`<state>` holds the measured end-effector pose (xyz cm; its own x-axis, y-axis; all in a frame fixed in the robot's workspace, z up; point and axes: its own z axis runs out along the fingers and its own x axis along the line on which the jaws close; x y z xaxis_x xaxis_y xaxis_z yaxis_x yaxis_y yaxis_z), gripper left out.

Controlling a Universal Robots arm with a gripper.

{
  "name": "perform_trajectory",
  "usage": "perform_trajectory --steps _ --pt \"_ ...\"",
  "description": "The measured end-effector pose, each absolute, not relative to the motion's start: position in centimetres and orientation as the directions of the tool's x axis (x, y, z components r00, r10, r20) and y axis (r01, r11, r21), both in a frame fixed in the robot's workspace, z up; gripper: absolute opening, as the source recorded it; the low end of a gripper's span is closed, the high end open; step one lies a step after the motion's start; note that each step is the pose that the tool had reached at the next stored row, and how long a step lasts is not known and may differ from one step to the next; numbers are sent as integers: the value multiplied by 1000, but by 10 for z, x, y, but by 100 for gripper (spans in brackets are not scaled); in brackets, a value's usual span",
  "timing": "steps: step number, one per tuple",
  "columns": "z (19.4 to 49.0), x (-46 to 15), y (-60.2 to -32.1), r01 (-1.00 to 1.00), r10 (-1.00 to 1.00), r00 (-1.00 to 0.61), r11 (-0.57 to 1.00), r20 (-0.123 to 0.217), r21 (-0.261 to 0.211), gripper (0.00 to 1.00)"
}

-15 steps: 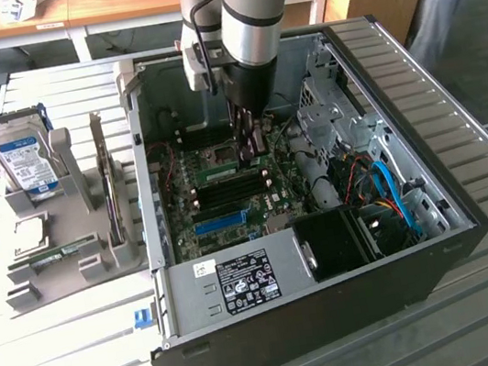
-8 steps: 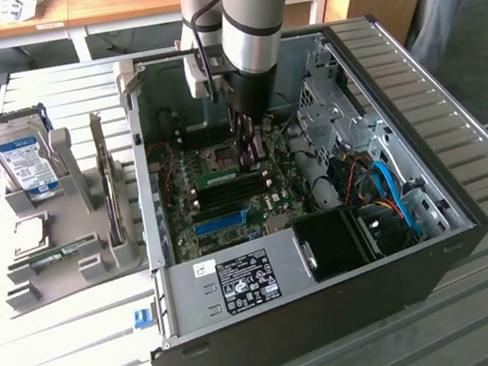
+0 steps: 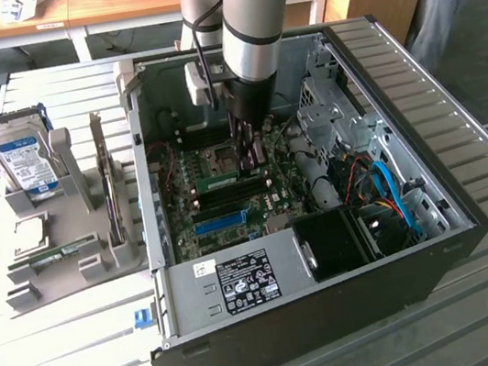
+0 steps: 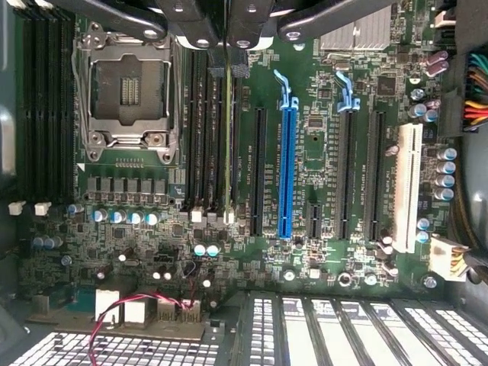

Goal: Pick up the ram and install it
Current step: 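Insert the ram into the slot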

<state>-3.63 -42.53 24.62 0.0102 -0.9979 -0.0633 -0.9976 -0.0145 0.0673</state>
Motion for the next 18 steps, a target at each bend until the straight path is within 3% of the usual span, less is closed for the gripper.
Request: perform_trajectory --steps 18 --pt "240 -34 -425 -998 -998 10 -14 -63 67 12"
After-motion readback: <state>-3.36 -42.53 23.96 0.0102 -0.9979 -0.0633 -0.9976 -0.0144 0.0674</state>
